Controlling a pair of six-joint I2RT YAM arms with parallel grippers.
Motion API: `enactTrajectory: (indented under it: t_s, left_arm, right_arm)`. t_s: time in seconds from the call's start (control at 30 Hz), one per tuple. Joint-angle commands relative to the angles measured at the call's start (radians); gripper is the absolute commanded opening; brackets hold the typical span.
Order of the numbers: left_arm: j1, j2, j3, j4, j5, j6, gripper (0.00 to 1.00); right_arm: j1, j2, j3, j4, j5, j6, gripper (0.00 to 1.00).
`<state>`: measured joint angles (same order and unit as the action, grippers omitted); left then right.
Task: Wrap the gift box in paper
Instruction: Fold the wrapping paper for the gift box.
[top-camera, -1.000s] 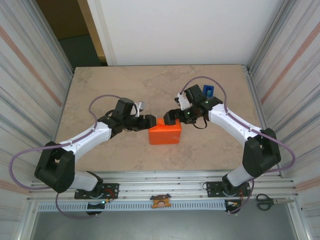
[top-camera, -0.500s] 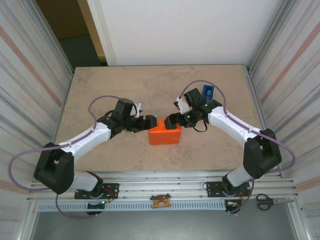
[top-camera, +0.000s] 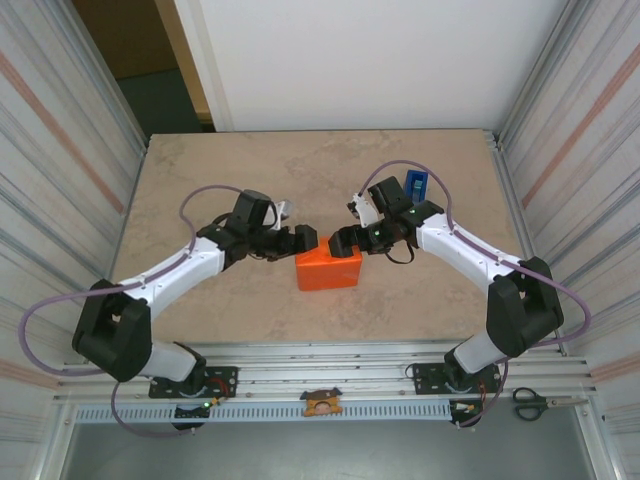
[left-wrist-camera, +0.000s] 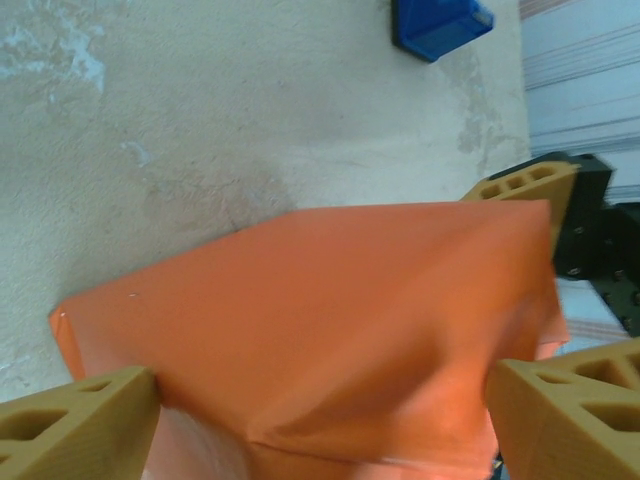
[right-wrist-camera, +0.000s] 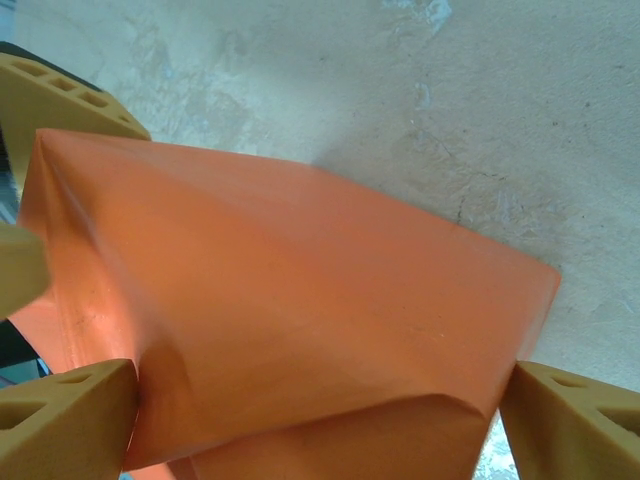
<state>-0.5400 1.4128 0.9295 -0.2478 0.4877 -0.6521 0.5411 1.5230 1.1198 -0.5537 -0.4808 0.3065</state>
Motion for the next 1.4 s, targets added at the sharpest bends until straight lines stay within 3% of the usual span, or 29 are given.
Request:
enactTrajectory:
  t_s: [0.0, 0.3, 0.57, 0.83, 1.1, 1.37]
  left_arm:
    - [-0.017, 0.030, -0.001, -0.065, 0.004, 0.045, 0.81]
    - [-0.016, 0.043, -0.024, -0.097, 0.002, 0.112, 0.76]
    - [-0.017, 0.040, -0.026, -0.091, 0.003, 0.126, 0.76]
    - [-0.007, 0.035, -0.021, -0.085, 0.009, 0.112, 0.77]
    - [0.006, -0.030, -0.015, -0.062, 0.071, 0.090, 0.90]
    - [0.005, 0.013, -0.009, -0.098, 0.073, 0.123, 0.87]
  right_arm:
    - [0.008, 0.018, -0.021, -0.056, 0.007, -0.015, 0.91]
    - [-0.009, -0.034, 0.032, -0.030, 0.012, 0.048, 0.98]
    - [-0.076, -0.063, -0.025, 0.033, -0.027, 0.129, 1.00]
    - [-0.053, -0.040, -0.107, -0.012, 0.018, 0.096, 0.93]
    - [-0.055, -0.048, -0.132, -0.002, 0.008, 0.088, 0.91]
    - [-0.053, -0.050, -0.126, 0.002, 0.001, 0.087, 0.91]
